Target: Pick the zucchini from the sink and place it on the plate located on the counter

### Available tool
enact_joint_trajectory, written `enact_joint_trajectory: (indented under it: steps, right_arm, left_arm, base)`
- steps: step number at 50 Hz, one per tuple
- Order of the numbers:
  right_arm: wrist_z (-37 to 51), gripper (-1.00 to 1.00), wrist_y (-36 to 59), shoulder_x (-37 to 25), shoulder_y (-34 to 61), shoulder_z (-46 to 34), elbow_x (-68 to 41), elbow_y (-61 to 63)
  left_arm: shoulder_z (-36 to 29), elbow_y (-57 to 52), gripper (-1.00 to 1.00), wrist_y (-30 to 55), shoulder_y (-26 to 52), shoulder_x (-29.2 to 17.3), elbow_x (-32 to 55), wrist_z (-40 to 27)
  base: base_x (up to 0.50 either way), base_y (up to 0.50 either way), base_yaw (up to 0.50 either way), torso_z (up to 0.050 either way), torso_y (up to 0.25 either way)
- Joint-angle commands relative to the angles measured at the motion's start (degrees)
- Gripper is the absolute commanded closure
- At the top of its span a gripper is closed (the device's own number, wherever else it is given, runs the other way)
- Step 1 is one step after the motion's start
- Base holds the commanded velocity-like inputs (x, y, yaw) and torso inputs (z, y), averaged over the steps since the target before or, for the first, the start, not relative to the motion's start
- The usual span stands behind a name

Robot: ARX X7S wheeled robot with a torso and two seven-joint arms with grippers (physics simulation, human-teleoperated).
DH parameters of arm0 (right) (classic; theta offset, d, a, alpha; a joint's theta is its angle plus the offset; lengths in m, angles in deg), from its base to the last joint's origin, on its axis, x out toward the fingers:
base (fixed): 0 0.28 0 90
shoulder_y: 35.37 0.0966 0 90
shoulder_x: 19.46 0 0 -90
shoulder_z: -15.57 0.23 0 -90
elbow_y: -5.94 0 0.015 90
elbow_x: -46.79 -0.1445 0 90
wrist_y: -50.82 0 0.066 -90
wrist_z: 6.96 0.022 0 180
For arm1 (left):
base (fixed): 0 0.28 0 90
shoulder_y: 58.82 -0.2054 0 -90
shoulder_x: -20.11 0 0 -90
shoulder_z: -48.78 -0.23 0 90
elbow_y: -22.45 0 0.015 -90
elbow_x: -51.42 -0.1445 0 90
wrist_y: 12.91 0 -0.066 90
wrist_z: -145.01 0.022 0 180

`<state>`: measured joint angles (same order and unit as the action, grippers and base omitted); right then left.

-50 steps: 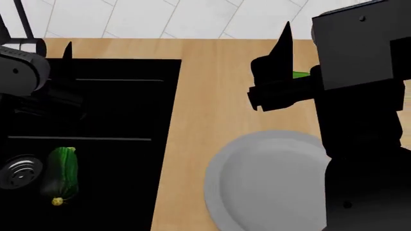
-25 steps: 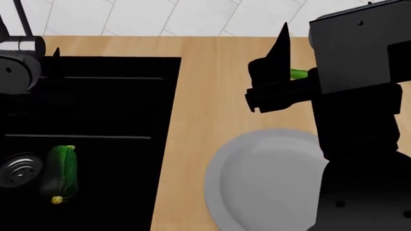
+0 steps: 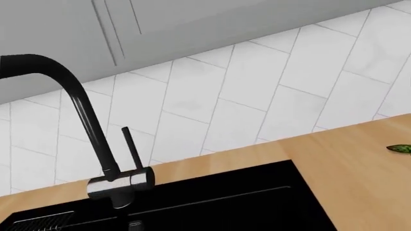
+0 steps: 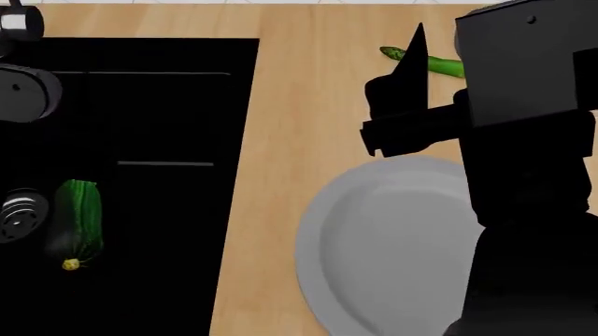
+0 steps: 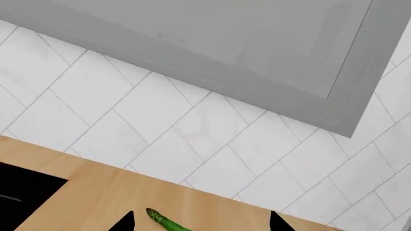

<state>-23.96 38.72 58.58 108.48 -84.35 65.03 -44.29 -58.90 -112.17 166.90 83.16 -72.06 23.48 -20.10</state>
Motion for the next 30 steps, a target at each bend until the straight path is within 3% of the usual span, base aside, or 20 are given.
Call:
enact_joint_trajectory:
  steps: [1, 6, 9, 15, 30]
  right_arm:
    - [-0.8, -1.00, 0.2, -0.4, 0.7, -0.2, 0.4, -0.4]
    - [-1.2, -1.00, 0.7, -0.8, 0.8, 0.0, 0.4, 0.1]
    - [-1.2, -1.00, 0.3, -0.8, 0.4, 0.3, 0.2, -0.1]
    - [-1.4, -1.00, 1.2, -0.9, 1.0, 0.2, 0.2, 0.3]
    - [-1.7, -1.00, 2.6, -1.5, 2.1, -0.2, 0.4, 1.4]
  left_arm:
    - [-0.3, 9.6, -1.00, 0.1, 2.2, 2.1, -10.8, 12.8]
    - [-0.6, 18.3, -1.00, 0.1, 4.8, 2.1, -15.8, 17.8]
    - [0.9, 22.3, -1.00, 0.2, 5.1, 2.1, -14.6, 18.5]
    - [8.7, 32.0, -1.00, 0.2, 7.6, 2.2, -2.2, 9.9]
    - [21.0, 51.8, -1.00, -1.7, 14.1, 1.8, 17.3, -7.5]
  base:
    - [0.00, 0.00, 0.00, 0.000, 0.000]
    - [0.00, 0.00, 0.00, 0.000, 0.000]
    - [0.00, 0.00, 0.00, 0.000, 0.000]
    - [0.00, 0.00, 0.00, 0.000, 0.000]
    - [0.00, 0.00, 0.00, 0.000, 0.000]
